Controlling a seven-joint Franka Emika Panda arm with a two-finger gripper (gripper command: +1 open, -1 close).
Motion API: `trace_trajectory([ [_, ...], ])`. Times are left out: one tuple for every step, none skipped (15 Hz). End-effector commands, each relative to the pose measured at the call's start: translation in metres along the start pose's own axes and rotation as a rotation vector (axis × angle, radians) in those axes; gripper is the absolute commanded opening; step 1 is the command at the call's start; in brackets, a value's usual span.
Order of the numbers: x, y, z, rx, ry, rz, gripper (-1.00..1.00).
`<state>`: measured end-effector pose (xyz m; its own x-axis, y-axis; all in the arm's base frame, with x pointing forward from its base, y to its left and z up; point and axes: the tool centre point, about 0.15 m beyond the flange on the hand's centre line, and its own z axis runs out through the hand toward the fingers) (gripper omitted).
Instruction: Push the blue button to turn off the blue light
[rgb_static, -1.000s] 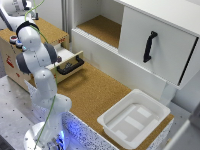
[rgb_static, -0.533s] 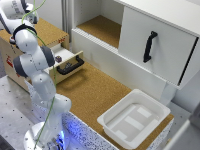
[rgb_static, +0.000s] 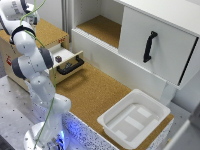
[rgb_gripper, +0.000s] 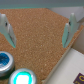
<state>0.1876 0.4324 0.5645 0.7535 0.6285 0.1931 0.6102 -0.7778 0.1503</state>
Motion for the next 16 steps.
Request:
trace_trajectory([
  [-0.015, 0.025, 0.009, -0.056, -0.058, -0.208, 1.0],
  [-0.017, 0.034, 0.011, -0.039, -0.069, -0.28, 1.0],
  [-0.018, 0.042, 0.013, -0.013, -0.075, -0.322, 1.0],
  [-0.018, 0.049, 0.014, -0.004, -0.085, -0.363, 1.0],
  [-0.018, 0.056, 0.014, 0.014, -0.078, -0.409, 1.0],
  [-0.018, 0.066, 0.012, -0.001, -0.099, -0.438, 1.0],
  [-0.018, 0.073, 0.009, -0.001, -0.102, -0.471, 1.0],
  [-0.019, 0.084, 0.007, 0.0, -0.12, -0.509, 1.0],
  [-0.02, 0.092, 0.004, 0.009, -0.126, -0.546, 1.0],
  [-0.021, 0.098, 0.003, 0.023, -0.108, -0.597, 1.0],
  [-0.024, 0.104, 0.007, 0.04, -0.086, -0.662, 1.0],
  [-0.026, 0.107, 0.013, 0.063, -0.077, -0.696, 1.0],
  [-0.029, 0.11, 0.025, 0.071, -0.058, -0.782, 1.0],
  [-0.029, 0.114, 0.031, 0.062, -0.034, -0.818, 1.0],
  [-0.028, 0.118, 0.041, 0.06, -0.008, -0.845, 1.0],
  [-0.027, 0.116, 0.047, 0.056, 0.023, -0.899, 1.0],
])
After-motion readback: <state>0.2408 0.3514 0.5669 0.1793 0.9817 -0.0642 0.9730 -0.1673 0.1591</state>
